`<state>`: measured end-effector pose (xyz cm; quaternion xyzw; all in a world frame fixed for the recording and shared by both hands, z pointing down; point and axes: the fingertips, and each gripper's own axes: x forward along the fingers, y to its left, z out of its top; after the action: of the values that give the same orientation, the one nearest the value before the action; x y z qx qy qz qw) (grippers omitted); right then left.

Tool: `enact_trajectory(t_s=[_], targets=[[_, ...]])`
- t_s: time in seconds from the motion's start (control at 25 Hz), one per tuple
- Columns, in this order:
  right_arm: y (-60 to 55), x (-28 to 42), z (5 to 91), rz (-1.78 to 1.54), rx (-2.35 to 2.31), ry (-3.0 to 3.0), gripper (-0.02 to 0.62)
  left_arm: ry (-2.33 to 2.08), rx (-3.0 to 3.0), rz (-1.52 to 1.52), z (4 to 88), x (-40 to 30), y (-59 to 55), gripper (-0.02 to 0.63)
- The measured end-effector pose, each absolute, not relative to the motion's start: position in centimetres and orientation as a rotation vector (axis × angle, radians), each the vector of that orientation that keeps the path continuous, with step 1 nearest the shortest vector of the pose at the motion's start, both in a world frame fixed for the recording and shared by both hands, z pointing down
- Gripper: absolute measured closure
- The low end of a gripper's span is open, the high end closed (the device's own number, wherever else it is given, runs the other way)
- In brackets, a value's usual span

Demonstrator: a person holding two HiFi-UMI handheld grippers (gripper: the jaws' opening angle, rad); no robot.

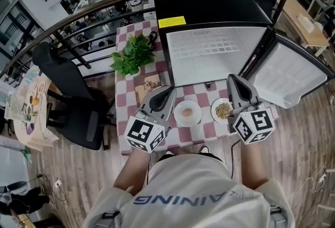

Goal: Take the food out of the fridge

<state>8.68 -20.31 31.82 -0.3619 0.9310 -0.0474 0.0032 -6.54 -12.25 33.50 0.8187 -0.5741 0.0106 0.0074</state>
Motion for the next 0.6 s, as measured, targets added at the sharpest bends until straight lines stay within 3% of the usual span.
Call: enact_trajectory(t_s=[0.6], targets=[[-20.31, 8.47, 32.19, -0.199, -1.085, 2.925, 0.575, -1.787, 2.565, 0.041, 33.68, -6.32, -12.50, 0.598]])
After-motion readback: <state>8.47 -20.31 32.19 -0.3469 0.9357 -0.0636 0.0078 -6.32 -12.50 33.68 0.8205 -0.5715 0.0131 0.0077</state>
